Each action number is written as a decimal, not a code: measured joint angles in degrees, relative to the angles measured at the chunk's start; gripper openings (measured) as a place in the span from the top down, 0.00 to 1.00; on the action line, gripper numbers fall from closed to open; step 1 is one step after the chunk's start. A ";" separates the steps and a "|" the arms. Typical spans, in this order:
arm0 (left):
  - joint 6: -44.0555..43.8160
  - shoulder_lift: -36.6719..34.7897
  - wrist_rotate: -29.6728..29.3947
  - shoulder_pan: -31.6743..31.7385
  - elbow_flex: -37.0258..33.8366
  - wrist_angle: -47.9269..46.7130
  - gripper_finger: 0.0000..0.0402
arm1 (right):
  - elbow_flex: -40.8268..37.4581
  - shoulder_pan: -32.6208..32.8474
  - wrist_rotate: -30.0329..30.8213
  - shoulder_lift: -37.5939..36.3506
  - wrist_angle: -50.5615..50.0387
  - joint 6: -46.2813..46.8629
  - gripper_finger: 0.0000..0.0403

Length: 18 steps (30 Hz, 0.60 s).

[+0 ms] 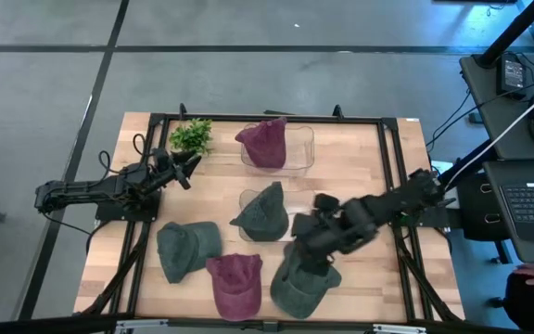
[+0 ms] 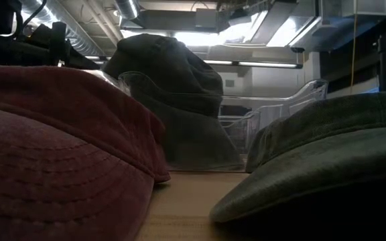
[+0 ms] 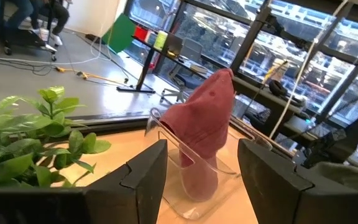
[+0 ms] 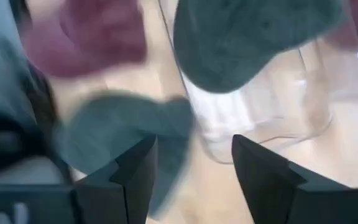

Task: Pick & Place hat
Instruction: Put the right black cap into the bottom transparent bin

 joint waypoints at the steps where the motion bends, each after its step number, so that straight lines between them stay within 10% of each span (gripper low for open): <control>1: 0.06 -0.07 0.58 -0.01 0.01 0.00 0.52 | -0.97 0.89 0.66 -1.01 0.31 4.69 0.50; 9: -0.01 -0.03 4.28 -0.02 0.01 0.07 0.53 | -15.45 7.26 -0.29 -4.07 1.48 27.29 0.56; 18: -0.76 -0.03 4.29 -0.02 0.00 0.29 0.53 | -36.26 9.06 -9.02 -4.50 26.04 27.52 0.61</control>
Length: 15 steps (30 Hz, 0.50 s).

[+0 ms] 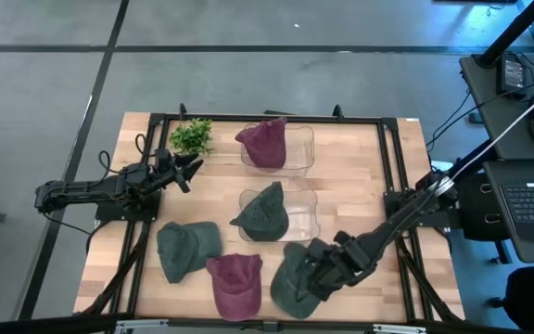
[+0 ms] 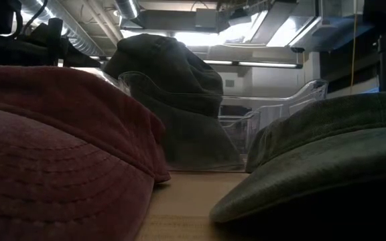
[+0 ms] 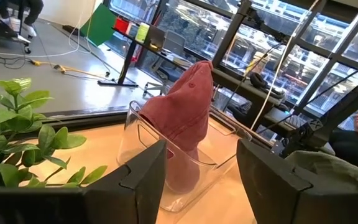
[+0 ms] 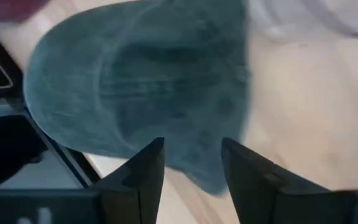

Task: Pick & Place hat
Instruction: Put the right black cap into the bottom transparent bin

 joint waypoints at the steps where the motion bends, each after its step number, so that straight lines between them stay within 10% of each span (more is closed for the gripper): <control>1: -0.24 0.00 0.00 0.01 0.01 0.00 0.53 | -2.09 0.26 0.02 -0.37 3.11 -0.22 0.61; 15: -0.40 0.02 -0.03 0.00 0.02 -0.20 0.52 | -25.11 1.05 7.31 -13.84 20.59 9.95 0.66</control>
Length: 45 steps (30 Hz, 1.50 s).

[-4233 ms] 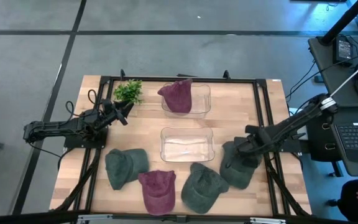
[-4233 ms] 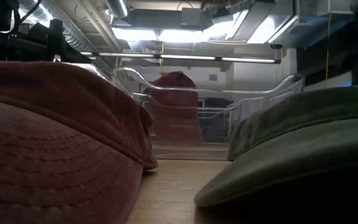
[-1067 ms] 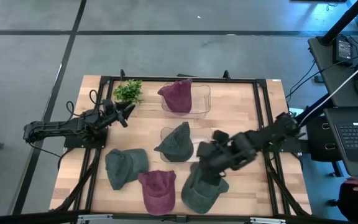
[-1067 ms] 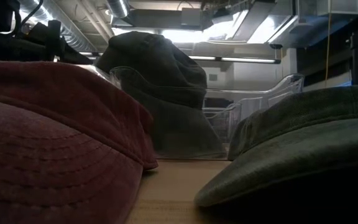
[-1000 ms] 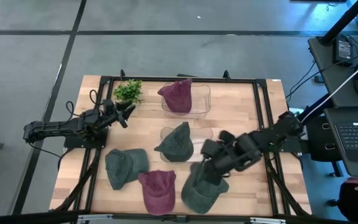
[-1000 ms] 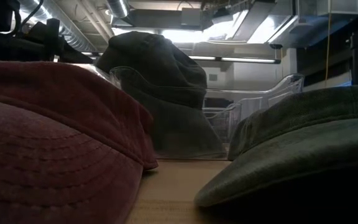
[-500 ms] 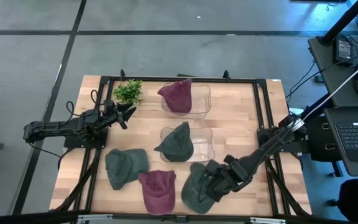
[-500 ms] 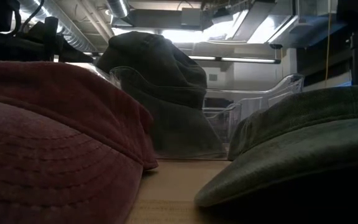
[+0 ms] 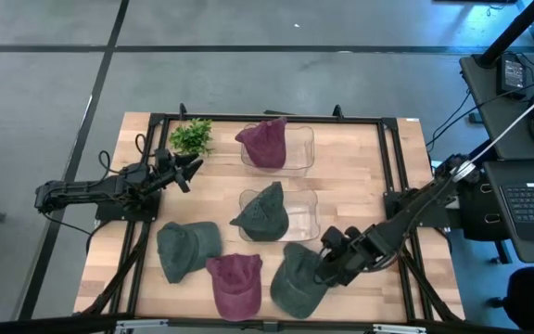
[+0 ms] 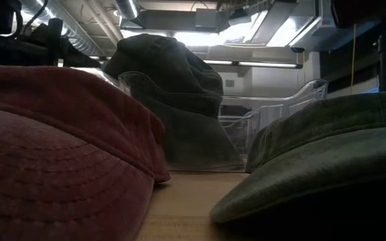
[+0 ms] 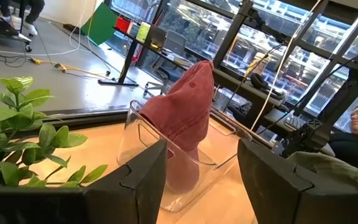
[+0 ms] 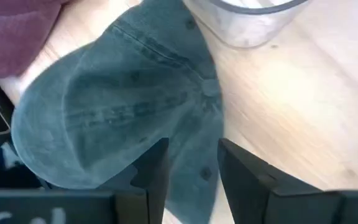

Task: Pick & Place hat
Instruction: Put the right black cap into the bottom transparent bin

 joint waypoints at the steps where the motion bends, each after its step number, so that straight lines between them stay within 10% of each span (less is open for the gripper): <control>1: 0.00 0.00 0.01 0.01 -0.02 -0.14 0.52 | -0.69 -0.21 -0.27 0.01 1.42 0.27 0.65; 19: 0.00 0.04 0.05 0.02 -0.01 -0.44 0.53 | -7.88 -3.84 -0.64 6.68 18.84 -12.40 0.33; 28: -0.02 0.04 0.21 0.01 -0.02 -0.49 0.53 | -7.49 -3.87 0.89 12.41 19.65 -13.23 0.44; 38: -0.02 0.04 0.28 0.01 -0.02 -0.49 0.53 | -7.64 -3.61 0.21 12.15 15.84 -17.76 0.87; 45: -0.02 0.04 0.28 0.02 -0.02 -0.49 0.52 | -5.54 -3.61 -0.58 12.20 13.34 -18.85 0.82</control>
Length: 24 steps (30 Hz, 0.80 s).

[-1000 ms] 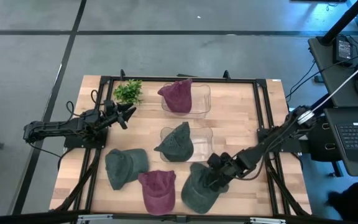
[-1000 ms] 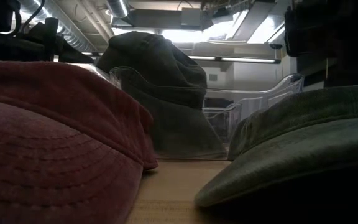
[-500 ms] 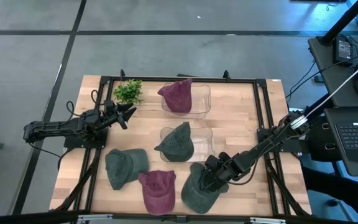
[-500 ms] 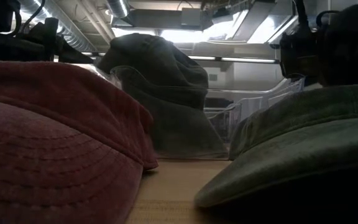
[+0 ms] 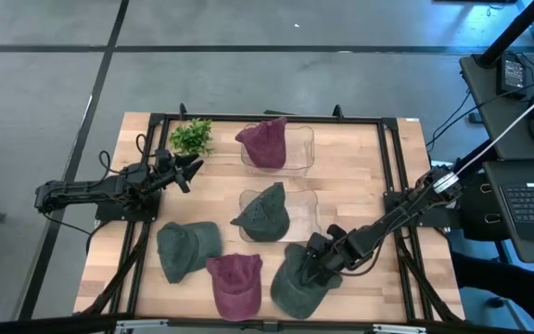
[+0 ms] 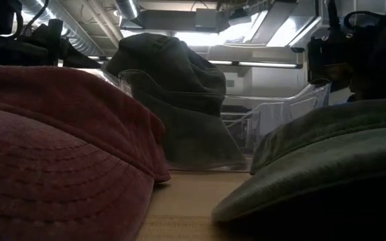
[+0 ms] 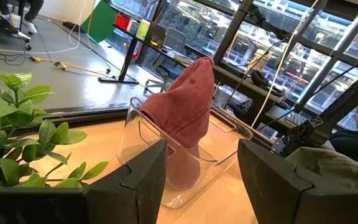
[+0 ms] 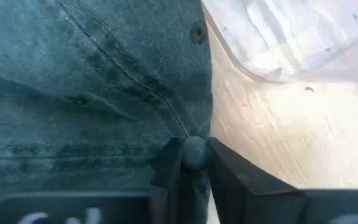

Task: Pick & Place hat
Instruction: Put the right black cap into the bottom transparent bin

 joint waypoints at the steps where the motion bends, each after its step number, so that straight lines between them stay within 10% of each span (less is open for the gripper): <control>1: 0.00 0.00 0.00 -0.02 0.01 0.00 0.52 | 0.83 0.00 -0.33 0.08 -1.25 0.34 0.79; 11: 0.00 0.00 -0.02 0.00 0.00 -0.02 0.52 | 5.62 0.08 -0.49 0.29 -11.01 -0.67 0.98; 24: 0.01 0.00 -0.02 -0.01 0.01 -0.02 0.52 | 13.35 1.73 -6.88 -2.64 -19.89 0.57 0.96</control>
